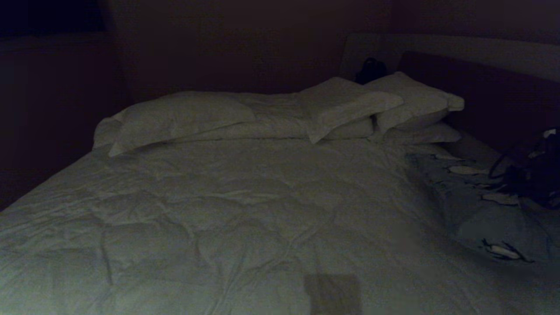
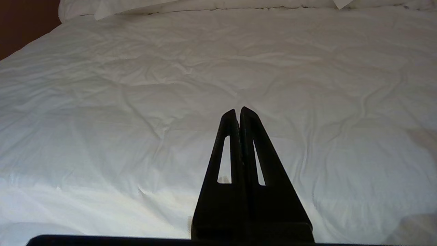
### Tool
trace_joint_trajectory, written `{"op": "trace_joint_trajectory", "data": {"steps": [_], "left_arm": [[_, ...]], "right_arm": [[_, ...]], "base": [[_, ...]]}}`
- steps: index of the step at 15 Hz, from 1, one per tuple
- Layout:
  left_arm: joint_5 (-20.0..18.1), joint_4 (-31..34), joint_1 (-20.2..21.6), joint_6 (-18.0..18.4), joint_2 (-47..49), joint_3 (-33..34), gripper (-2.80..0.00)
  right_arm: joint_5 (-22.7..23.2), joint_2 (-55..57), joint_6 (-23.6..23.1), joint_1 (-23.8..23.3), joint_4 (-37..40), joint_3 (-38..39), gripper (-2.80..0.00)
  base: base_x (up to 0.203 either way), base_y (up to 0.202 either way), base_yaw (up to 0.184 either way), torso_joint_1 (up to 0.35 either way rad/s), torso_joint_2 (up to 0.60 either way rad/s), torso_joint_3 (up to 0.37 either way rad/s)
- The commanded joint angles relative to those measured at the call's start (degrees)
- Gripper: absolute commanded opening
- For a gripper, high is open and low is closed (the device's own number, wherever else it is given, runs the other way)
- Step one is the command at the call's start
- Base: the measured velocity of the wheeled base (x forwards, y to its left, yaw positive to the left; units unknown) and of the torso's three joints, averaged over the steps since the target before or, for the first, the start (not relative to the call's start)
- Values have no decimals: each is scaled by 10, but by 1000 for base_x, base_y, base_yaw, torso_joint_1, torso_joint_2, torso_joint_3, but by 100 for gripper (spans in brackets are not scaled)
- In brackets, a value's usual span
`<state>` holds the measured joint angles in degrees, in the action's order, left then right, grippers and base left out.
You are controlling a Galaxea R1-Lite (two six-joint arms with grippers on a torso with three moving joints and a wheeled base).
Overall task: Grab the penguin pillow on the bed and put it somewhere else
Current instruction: Pick up the pillow
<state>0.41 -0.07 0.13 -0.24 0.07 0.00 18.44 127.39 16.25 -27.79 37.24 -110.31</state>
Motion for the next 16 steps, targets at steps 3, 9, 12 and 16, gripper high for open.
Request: {"op": "trace_joint_trajectory", "data": {"steps": [3, 9, 12, 16], "left_arm": [[0, 0, 0, 0, 0, 0, -280], [0, 0, 0, 0, 0, 0, -280], [0, 1, 0, 1, 0, 0, -280], [0, 1, 0, 2, 0, 0, -280]], "right_arm": [[60, -74, 15, 15, 41, 6, -280], [70, -177, 9, 67, 49, 37, -280], [70, -205, 13, 104, 75, 40, -280], [70, -239, 31, 130, 83, 38, -280]], "base": [[0, 0, 0, 0, 0, 0], [0, 0, 0, 0, 0, 0], [0, 0, 0, 0, 0, 0], [0, 0, 0, 0, 0, 0]]}}
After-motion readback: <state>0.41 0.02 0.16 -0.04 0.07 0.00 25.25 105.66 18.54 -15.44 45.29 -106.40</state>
